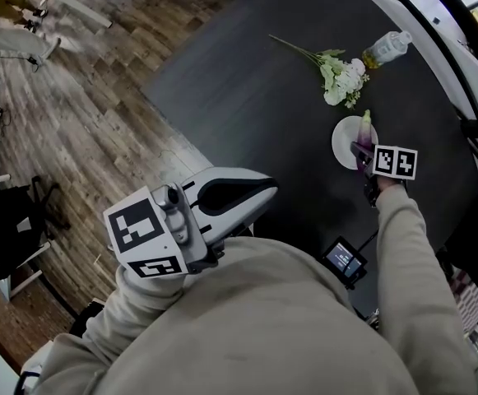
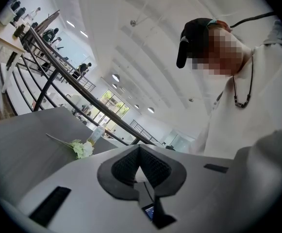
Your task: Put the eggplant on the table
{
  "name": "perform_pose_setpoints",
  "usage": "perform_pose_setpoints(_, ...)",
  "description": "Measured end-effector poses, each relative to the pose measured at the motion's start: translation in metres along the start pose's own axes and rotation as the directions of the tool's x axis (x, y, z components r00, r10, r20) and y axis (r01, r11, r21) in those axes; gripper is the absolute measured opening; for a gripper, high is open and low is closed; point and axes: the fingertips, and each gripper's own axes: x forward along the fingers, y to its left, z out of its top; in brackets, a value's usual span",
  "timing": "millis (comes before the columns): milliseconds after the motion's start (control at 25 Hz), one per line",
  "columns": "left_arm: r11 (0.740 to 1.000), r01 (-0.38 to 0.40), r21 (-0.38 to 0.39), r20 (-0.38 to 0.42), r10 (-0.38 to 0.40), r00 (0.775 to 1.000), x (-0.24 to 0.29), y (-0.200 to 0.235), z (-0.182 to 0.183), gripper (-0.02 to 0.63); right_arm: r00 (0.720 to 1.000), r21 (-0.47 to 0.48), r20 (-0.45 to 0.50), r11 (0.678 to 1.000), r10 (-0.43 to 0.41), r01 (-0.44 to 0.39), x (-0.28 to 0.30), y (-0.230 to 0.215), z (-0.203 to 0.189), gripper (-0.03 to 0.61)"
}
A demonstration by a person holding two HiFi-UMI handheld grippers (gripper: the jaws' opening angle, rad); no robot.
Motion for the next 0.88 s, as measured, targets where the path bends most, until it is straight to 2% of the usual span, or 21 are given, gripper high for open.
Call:
perform_pose_setpoints(240, 1.000, -0.006, 0.002, -0.001, 0.006, 1.000, -0.0019, -0.0005, -0.0023, 0.005, 0.999, -0.031, -0.043, 0.999, -0.031, 0.029, 0.0090, -0.0004, -0.0080, 0.221)
perform_pose_setpoints(440, 1.000, -0.011, 0.000, -0.003, 0.011, 1.000, -0.0031, 0.0012, -0.0068, 0.005, 0.998, -0.047, -0.042, 0.998, -0.039, 0.037, 0.0113, 0.0000, -0.0080, 0.221)
perform_pose_setpoints(880, 1.000, 0.000, 0.017, -0.012, 0.000, 1.000, -0.0012, -0.0018, -0.0063, 0.005, 1.000, -0.030, -0.019, 0.999, -0.020, 0.020, 0.0035, -0.0010, -0.0074, 0.291)
